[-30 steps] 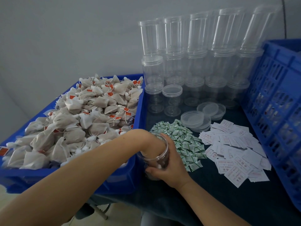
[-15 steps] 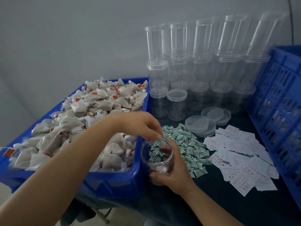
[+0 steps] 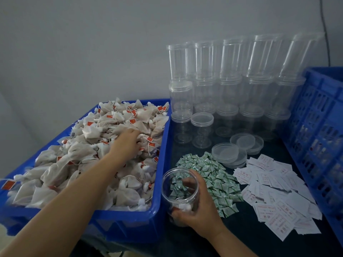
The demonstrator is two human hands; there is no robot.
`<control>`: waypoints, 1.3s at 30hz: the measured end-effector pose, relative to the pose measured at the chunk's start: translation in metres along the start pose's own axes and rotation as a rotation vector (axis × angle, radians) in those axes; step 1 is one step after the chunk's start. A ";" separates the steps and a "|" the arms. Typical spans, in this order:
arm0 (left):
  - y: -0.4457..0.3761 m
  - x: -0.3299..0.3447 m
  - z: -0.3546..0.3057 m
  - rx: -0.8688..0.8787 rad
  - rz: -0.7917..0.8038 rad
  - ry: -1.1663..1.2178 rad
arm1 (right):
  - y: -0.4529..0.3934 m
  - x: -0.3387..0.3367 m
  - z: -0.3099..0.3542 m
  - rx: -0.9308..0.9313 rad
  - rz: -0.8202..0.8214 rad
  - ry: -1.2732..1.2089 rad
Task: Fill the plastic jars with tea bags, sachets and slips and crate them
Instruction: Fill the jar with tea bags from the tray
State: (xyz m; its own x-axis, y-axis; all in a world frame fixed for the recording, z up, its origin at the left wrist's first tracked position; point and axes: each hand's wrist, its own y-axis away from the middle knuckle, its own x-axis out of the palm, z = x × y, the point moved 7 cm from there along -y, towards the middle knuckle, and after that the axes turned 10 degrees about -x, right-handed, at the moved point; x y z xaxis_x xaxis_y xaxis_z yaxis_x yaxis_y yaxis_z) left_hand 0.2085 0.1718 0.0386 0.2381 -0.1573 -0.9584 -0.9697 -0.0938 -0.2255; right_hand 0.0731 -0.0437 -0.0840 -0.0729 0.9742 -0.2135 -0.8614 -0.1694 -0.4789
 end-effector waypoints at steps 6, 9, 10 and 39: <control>-0.006 0.007 0.002 -0.006 -0.025 -0.166 | 0.001 0.000 -0.001 0.007 0.003 0.009; -0.006 0.008 0.001 -0.016 -0.069 -0.204 | 0.001 0.000 -0.002 0.009 0.000 0.007; -0.007 0.008 0.001 -0.009 -0.081 -0.204 | 0.001 0.000 -0.002 0.010 0.001 0.006; 0.025 -0.026 -0.030 0.127 0.094 -0.092 | 0.001 0.000 -0.004 0.021 -0.010 -0.011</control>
State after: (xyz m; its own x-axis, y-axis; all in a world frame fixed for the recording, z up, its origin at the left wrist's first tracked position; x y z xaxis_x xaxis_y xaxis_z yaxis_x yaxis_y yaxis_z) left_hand 0.1792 0.1440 0.0632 0.1455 -0.0687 -0.9870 -0.9880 0.0427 -0.1486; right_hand 0.0740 -0.0441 -0.0880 -0.0693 0.9775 -0.1992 -0.8725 -0.1562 -0.4629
